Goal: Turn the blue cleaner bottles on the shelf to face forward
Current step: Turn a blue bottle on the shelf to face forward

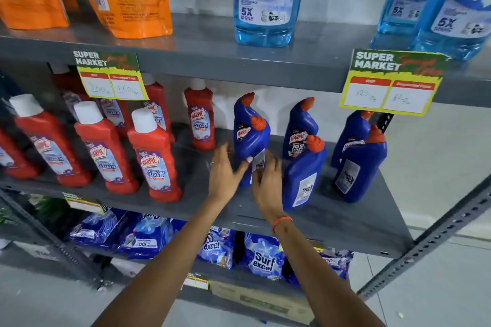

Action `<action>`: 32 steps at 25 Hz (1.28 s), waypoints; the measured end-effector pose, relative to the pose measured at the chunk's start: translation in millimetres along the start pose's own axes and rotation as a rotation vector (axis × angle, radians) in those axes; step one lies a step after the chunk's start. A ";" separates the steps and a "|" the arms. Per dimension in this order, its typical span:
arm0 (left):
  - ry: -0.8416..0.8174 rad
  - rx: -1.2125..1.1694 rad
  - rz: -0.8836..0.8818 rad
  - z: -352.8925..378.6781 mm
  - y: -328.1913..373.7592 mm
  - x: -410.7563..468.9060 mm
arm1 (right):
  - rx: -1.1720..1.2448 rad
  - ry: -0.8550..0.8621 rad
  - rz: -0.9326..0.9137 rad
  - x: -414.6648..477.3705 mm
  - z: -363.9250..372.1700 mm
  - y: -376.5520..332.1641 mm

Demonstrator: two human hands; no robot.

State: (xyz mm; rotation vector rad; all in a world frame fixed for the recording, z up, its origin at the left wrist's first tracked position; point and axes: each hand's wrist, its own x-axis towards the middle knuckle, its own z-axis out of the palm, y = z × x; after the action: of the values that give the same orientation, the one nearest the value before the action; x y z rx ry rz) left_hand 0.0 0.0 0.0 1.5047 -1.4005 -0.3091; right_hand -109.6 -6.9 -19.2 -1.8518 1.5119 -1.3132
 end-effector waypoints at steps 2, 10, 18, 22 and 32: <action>-0.152 -0.083 -0.063 3.9 -6.5 12.7 | 0.008 -0.035 0.140 4.7 11.8 6.2; -0.268 -0.281 -0.160 3.3 -22.1 41.7 | 0.127 -0.233 0.331 8.7 17.3 30.1; -0.426 -0.617 -0.373 -32.8 -28.6 43.4 | 0.657 -0.402 0.431 4.0 16.7 44.3; -0.429 -0.672 -0.350 -12.5 -4.9 30.6 | 0.549 -0.105 0.439 -0.2 32.8 24.0; -0.261 -0.680 -0.330 -14.1 -13.4 46.0 | 0.417 -0.275 0.355 14.2 28.9 35.8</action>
State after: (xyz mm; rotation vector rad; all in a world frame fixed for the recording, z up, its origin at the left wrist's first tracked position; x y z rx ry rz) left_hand 32.0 -35.1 15.6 1.1316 -1.0679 -1.1014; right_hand -104.5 -38.4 -55.2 -1.3626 1.2367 -1.0565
